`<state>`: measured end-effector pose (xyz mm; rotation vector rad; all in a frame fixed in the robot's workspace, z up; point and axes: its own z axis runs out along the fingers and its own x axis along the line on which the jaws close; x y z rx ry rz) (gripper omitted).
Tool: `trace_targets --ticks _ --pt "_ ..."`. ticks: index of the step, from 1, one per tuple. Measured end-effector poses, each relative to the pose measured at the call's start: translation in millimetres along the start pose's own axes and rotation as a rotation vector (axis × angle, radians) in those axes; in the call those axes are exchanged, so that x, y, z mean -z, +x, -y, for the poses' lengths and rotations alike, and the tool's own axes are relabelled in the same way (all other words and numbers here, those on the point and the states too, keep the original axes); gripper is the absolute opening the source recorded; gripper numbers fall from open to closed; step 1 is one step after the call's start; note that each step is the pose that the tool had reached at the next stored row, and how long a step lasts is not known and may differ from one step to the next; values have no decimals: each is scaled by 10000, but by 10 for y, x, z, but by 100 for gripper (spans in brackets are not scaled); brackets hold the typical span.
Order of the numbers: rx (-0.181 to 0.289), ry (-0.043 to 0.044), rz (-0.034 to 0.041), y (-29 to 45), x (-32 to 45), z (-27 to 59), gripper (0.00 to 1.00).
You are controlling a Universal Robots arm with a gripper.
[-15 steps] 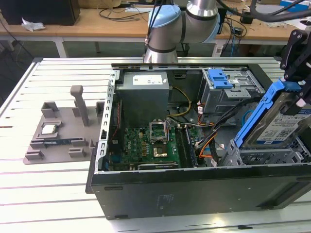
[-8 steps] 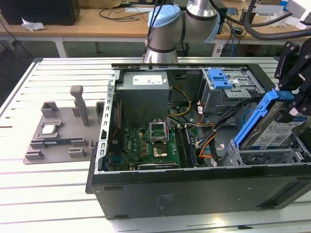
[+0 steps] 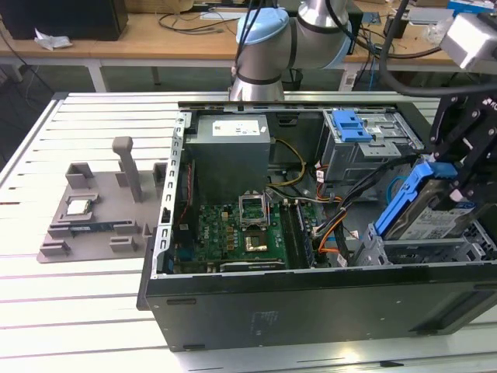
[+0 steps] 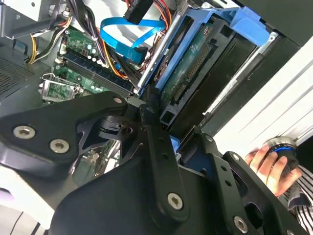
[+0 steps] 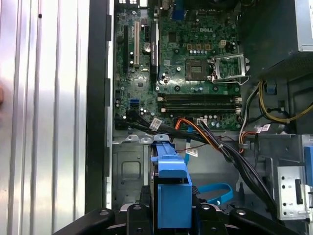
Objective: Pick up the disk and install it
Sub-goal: 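Insert the disk into the insertion slot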
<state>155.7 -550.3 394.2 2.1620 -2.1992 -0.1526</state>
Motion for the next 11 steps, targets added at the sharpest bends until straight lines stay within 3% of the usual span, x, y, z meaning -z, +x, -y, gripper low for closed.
trace_targets --ticks 5,11 --pt "1 2 4 4 -111 13 37" --pt "3 3 5 4 -115 15 38"
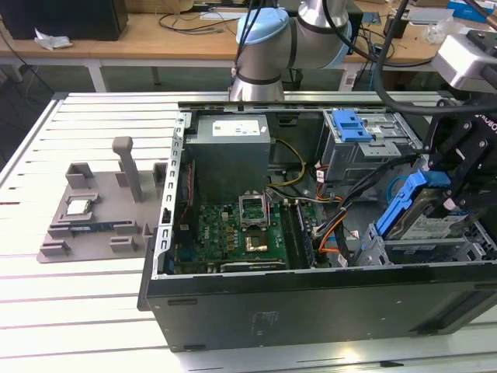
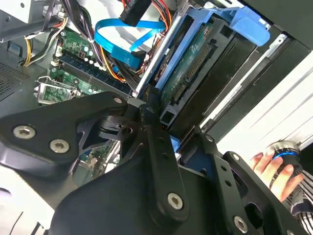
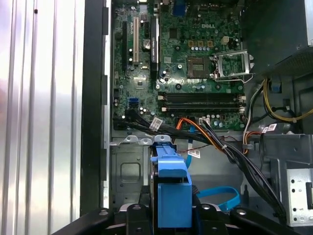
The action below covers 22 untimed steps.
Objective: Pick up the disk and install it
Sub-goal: 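Insert the disk into the insertion slot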
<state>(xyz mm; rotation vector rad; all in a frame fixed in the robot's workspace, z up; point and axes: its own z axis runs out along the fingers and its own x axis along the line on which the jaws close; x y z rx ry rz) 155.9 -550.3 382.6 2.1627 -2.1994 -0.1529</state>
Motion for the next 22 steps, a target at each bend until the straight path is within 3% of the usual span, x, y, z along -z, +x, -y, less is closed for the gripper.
trace_targets --ticks 1,2,7,10,11,13,17,22 --pt "0 -2 -2 0 0 0 38" --pt "0 -3 -3 0 1 -1 44" --pt "-2 -2 -5 0 2 -2 43" --pt "-2 -3 -6 0 2 -2 24" --pt "-3 -2 -5 0 2 -2 24" --pt "-3 -3 -6 1 2 -2 12" --pt "-2 -2 -7 0 2 -2 11" --pt "-7 -18 -37 -103 13 174 11"
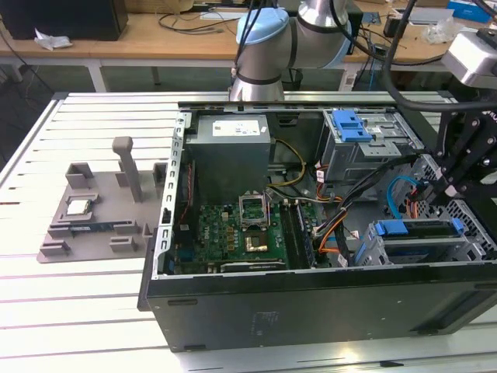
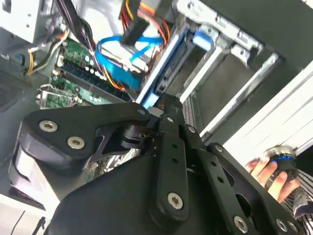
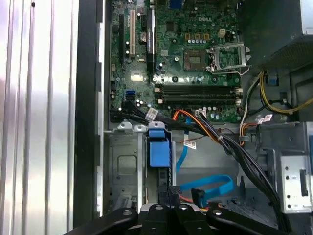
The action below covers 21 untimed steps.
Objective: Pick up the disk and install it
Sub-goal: 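Insert the disk into the insertion slot, then insert the first disk wire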
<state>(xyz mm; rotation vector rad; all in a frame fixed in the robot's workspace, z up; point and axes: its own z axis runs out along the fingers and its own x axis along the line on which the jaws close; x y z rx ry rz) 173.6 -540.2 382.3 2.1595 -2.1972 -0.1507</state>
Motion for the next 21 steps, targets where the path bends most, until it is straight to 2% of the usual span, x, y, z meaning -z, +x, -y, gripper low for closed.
trace_targets --ticks 2,4,13,14,16,18,21 --pt "-1 -37 -3 -59 -5 90 11" --pt "-2 -79 -6 -123 -15 214 11" --pt "-3 -81 -9 -124 -15 225 11" --pt "-3 -81 -9 -124 -15 225 24" --pt "-3 -80 -8 -124 -15 226 36" --pt "-2 -84 -28 -142 -17 229 36" --pt "-10 -144 -67 -244 -44 246 36"
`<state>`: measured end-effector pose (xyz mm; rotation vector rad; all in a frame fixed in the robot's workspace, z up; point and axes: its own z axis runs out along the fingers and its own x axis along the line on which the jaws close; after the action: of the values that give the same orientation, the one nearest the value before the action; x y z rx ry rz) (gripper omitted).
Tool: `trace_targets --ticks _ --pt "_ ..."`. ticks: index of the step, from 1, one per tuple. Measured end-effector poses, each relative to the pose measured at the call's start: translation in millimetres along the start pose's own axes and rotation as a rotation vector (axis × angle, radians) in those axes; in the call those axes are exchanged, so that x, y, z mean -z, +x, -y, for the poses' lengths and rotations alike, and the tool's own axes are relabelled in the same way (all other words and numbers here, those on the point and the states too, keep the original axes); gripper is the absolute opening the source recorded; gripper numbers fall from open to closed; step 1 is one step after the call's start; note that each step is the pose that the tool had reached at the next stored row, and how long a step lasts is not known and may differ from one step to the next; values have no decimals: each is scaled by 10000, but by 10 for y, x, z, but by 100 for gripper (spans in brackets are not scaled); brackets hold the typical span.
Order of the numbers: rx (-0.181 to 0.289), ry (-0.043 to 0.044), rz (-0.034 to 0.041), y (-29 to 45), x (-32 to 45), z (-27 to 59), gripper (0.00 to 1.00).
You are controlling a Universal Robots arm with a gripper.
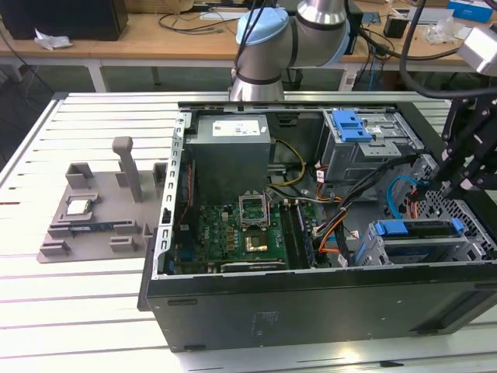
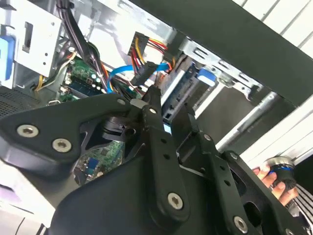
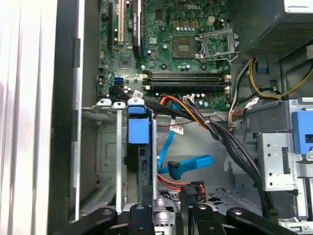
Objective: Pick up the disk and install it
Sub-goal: 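Insert the first disk wire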
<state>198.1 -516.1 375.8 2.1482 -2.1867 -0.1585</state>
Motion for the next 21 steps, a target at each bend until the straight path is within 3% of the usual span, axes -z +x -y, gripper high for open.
trace_targets --ticks 6,7,8,10,11,14,19,21 --pt "-23 -120 -160 -204 -95 77 36" --pt "-33 -140 -235 -268 -119 92 36" --pt "-53 -149 -384 -318 -140 97 36" --pt "-106 -142 -734 -329 -157 99 36" --pt "-116 -141 -801 -334 -169 101 36" --pt "-127 -140 -876 -343 -212 106 36" --pt "-128 -134 -885 -339 -219 107 36" --pt "-141 125 -868 -338 -220 103 36"
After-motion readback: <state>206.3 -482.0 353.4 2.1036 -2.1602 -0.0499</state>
